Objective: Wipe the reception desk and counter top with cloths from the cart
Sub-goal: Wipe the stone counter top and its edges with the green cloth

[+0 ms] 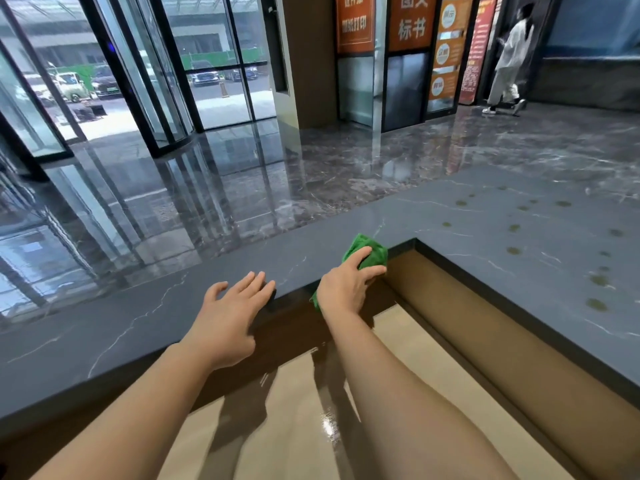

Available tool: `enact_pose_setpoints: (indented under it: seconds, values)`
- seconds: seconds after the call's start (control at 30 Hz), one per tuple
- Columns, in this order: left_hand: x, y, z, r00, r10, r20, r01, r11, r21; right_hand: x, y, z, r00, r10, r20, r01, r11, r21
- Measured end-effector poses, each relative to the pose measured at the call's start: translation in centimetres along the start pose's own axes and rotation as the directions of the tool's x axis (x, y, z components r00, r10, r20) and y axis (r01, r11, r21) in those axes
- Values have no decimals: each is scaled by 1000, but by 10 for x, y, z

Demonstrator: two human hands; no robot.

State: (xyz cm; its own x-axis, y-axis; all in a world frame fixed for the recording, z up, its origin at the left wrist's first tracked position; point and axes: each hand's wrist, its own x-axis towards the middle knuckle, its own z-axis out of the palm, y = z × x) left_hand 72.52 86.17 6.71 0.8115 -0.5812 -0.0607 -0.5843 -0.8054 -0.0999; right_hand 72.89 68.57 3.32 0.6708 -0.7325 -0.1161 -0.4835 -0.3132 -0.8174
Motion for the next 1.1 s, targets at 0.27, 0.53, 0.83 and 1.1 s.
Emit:
enact_pose_setpoints:
  seconds: [0.27, 0.53, 0.83, 1.1]
  values:
    - [-62, -51, 17, 994, -105, 0, 105, 994, 27, -115, -26, 70, 981, -108, 162, 117, 992, -48]
    - [-94, -70, 15, 986, -167, 3, 167, 985, 48, -149, -38, 84, 947, -139, 291, 160, 986, -51]
    - [-63, -30, 4, 998, -53, -23, 54, 998, 31, -46, -19, 11, 980, -67, 187, 113, 963, -245]
    - [-18, 23, -11, 999, 28, -36, -27, 1000, 15, 44, -9, -54, 971, -119, 207, 230, 703, -673]
